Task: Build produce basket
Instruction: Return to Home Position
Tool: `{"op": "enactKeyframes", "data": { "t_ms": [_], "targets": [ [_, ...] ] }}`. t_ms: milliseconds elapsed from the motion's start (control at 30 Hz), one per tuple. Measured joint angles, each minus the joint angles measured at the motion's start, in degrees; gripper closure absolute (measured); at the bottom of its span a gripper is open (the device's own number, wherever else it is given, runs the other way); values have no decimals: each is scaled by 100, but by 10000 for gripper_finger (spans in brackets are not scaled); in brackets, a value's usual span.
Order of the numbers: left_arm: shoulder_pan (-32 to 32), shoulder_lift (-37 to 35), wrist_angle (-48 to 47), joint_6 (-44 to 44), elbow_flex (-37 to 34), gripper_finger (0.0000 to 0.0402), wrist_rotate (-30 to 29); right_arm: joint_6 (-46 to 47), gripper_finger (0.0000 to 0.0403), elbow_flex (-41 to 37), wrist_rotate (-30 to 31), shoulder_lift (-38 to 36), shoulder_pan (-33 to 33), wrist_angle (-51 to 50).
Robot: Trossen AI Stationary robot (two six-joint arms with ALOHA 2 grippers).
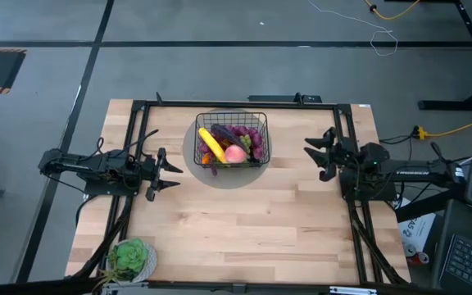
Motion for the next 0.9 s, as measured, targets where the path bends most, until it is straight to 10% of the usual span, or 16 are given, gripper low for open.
{"op": "enactKeyframes", "data": {
  "t_ms": [900],
  "targets": [
    [-1, 0, 0, 0, 0, 202, 0, -178, 244, -4, -417, -1886, -153, -2548]
  ]
}}
